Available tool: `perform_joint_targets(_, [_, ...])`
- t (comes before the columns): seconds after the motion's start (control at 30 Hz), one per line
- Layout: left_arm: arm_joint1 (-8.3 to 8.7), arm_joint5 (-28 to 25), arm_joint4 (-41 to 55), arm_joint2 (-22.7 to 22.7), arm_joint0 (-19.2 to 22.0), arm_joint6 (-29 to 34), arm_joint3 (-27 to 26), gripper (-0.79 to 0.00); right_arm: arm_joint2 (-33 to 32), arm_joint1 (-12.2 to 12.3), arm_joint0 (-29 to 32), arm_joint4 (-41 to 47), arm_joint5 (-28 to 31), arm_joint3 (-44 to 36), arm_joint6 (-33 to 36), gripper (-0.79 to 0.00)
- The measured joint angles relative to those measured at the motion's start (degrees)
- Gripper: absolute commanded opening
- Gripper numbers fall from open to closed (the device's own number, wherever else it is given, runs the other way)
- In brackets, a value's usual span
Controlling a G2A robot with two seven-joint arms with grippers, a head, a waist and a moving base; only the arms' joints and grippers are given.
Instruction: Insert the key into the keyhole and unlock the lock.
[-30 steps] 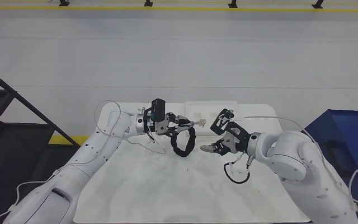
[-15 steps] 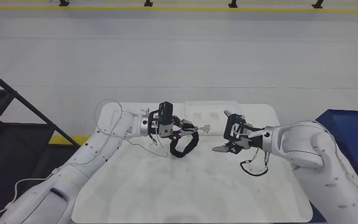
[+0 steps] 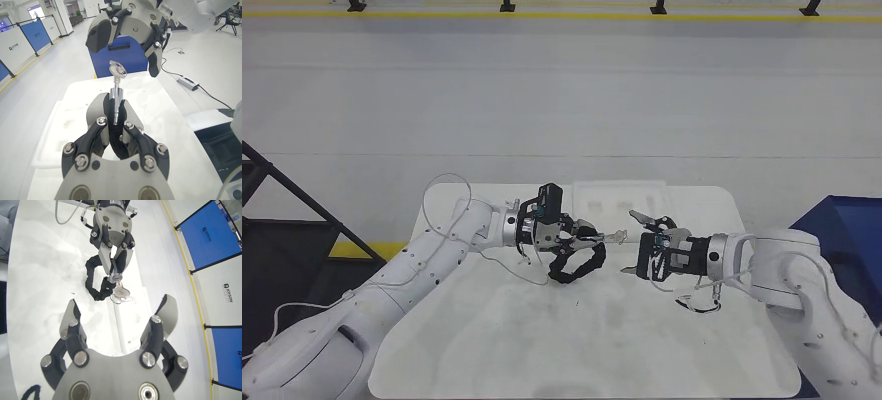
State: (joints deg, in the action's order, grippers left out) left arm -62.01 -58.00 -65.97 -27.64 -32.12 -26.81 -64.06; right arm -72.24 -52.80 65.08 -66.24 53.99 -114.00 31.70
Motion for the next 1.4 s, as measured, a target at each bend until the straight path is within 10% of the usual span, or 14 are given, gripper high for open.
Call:
perform_joint_targets(0.37, [0.36,0.00,3.77,3.40,2.03,1.52,0.40,-0.785,2.07,-0.07,0.93,-7.15,-2.36,-0.80,-2.86,-0.545])
perform_joint_targets(0.6, [0.70,0.00,4.54,4.45,2.61,1.45,0.26,-0.785,2.11,-0.07,1.47,-8.69,-4.19,-0.89,-4.88,-0.782])
perform_joint_targets(1.4, [0.99,0.00,3.37,6.51,3.45,0.37,-0.97,-0.785,0.81,-0.50,3.58,7.64,-14.79,0.93,-0.81,-0.785])
